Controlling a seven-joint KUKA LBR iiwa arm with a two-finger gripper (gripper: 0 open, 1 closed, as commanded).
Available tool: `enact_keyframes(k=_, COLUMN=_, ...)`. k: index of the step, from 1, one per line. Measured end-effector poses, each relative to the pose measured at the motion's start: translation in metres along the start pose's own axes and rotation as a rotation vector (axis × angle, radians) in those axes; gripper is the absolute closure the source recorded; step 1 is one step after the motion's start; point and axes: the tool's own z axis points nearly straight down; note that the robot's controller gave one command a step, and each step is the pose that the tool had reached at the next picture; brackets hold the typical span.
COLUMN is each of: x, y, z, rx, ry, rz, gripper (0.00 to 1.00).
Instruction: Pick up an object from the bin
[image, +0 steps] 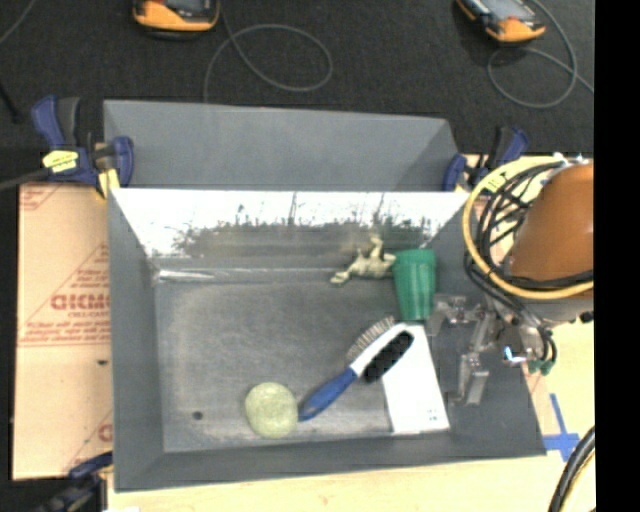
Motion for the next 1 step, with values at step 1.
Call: enact_keyframes(k=1, x=-0.0017, y=0.0005, z=-0.0038, rx=0.001, ry=-0.008, rz=-0.004, gripper=0.0)
